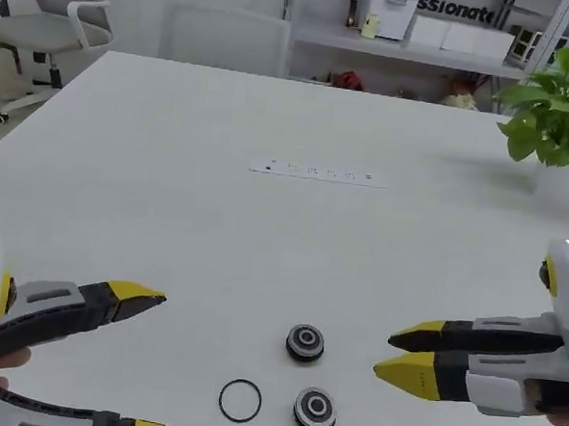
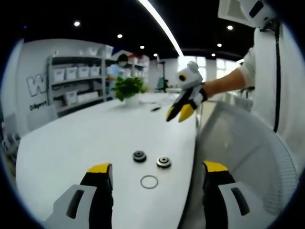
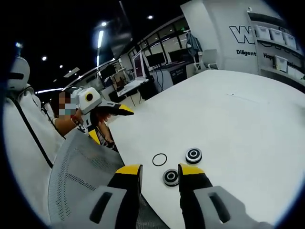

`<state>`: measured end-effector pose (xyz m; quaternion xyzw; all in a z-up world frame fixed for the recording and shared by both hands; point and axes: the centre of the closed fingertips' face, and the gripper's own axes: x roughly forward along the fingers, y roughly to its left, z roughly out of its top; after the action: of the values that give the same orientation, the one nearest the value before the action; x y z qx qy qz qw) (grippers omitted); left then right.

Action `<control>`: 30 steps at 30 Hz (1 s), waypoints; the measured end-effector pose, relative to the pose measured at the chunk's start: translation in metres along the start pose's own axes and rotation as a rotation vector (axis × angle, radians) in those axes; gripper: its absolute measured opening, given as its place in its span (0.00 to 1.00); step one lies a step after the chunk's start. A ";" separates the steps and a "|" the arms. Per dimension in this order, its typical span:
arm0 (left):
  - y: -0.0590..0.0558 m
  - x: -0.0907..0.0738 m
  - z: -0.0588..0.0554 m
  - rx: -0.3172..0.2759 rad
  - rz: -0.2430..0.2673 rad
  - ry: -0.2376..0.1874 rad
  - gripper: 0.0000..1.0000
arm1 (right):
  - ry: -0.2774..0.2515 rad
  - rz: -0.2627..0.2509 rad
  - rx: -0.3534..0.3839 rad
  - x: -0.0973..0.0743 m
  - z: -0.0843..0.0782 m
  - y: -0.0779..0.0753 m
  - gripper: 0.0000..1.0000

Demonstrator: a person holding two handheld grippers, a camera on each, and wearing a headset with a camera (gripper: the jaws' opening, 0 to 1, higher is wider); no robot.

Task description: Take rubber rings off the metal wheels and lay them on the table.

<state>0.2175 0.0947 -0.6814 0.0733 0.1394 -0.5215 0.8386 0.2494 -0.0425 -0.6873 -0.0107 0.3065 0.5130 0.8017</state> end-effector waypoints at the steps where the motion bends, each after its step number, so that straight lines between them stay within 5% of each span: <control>1: -0.002 0.001 0.001 -0.004 -0.004 -0.001 0.78 | -0.001 0.003 -0.002 0.000 -0.001 0.000 0.27; 14: -0.019 0.021 0.002 0.046 -0.016 0.087 0.75 | 0.014 0.068 -0.012 0.001 -0.030 -0.007 0.28; 30: -0.018 0.058 0.023 0.085 -0.059 0.078 0.70 | 0.045 0.116 -0.049 0.020 -0.054 -0.020 0.30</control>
<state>0.2296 0.0311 -0.6767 0.1251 0.1519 -0.5481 0.8129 0.2456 -0.0535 -0.7472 -0.0240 0.3121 0.5657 0.7629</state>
